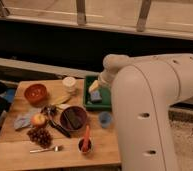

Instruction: Place sponge in red bowl

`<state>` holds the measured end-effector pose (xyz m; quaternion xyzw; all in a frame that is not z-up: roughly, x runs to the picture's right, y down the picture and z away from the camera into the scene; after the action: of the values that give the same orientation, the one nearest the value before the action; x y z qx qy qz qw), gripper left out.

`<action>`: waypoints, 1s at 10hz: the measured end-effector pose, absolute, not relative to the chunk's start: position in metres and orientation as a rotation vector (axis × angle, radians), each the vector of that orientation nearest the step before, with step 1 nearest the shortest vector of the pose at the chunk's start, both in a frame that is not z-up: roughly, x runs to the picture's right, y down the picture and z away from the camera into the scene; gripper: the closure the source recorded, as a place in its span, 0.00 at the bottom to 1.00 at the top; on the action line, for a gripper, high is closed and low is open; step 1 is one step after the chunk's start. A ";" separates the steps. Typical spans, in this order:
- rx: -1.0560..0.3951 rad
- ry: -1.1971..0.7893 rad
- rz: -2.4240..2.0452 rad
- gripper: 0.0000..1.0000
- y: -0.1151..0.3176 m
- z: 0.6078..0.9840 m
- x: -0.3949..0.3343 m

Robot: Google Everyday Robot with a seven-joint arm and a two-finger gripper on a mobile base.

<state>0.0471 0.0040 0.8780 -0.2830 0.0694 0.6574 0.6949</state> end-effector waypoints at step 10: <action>-0.620 0.130 1.519 0.20 0.019 0.925 0.051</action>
<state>0.0514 0.0195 0.9252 -0.2760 0.0579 0.6766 0.6802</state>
